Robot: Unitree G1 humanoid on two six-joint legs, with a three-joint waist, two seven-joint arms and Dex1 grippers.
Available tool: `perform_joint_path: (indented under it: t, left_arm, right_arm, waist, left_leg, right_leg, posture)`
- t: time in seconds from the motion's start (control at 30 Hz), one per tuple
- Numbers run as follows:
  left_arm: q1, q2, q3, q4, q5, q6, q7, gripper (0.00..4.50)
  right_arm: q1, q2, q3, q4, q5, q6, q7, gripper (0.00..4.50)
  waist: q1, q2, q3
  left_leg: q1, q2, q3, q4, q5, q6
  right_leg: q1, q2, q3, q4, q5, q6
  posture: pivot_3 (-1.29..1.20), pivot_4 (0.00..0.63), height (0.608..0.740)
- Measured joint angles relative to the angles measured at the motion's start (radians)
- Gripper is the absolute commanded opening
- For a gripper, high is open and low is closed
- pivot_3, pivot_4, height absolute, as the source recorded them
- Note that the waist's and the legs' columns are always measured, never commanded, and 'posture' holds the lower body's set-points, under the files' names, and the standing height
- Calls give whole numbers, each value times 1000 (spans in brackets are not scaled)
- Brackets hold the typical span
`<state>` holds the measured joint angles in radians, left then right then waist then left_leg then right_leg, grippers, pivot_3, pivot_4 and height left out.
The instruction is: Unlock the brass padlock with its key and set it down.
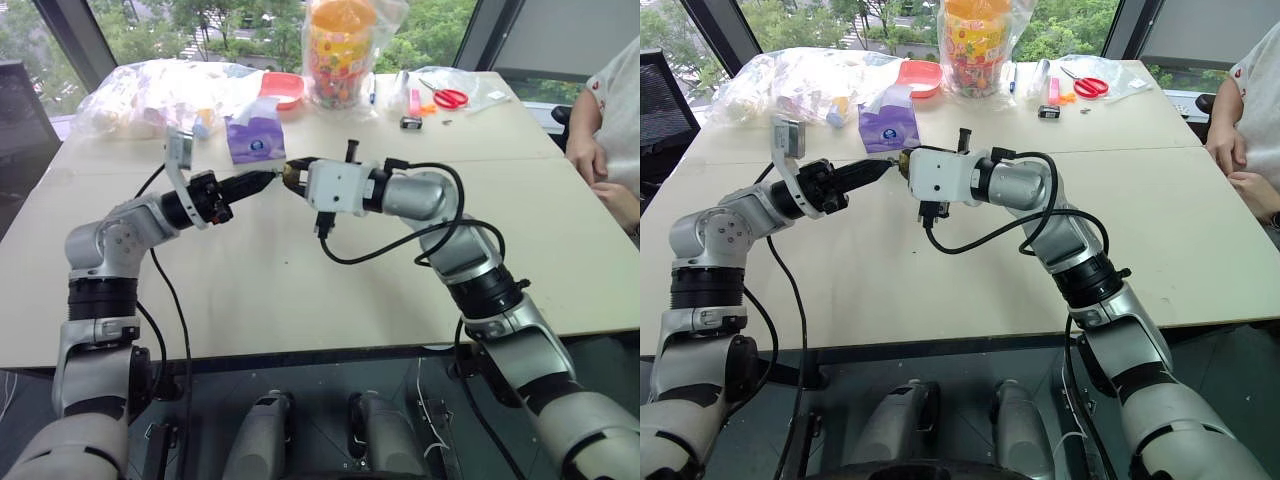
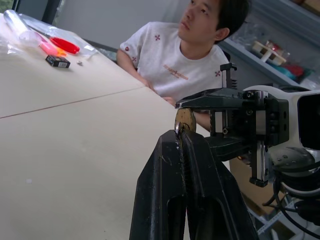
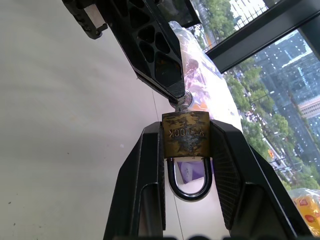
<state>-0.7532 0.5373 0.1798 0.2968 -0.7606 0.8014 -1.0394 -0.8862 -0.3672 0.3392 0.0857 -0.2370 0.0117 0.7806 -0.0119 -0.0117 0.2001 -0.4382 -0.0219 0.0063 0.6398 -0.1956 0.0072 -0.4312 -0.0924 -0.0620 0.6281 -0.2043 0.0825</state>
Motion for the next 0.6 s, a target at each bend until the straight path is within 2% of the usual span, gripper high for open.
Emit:
perform_joint_path:
  t: [0.17,0.37,0.47,0.6]
  left_arm:
    - [0,33,-89,-50,130,-134,-35,64]
    - [0,60,-186,-75,327,-393,-92,64]
    - [0,53,-199,-58,394,-515,-111,64]
    - [-6,42,-200,-29,428,-579,-132,64]
  right_arm:
    - [14,-7,0,0,0,6,17,711]
    - [20,-15,0,1,0,15,41,711]
    - [21,-15,-2,1,0,19,47,711]
    - [21,-17,-3,1,0,26,53,711]
  waist:
    - [0,0,0]
    - [0,0,0]
    - [1,0,0]
    - [1,0,0]
  left_leg:
    - [0,0,0,0,0,0]
    - [0,0,0,0,0,0]
    - [-1,0,0,0,0,0]
    - [-2,0,0,0,0,0]
  right_leg:
    - [0,0,0,0,-1,-1]
    - [-1,0,0,0,-2,-4]
    - [-1,-1,0,0,-2,-4]
    - [-1,0,0,0,-2,-3]
  posture:
    - [0,150,740]
    - [0,150,740]
    - [0,150,740]
    - [0,150,740]
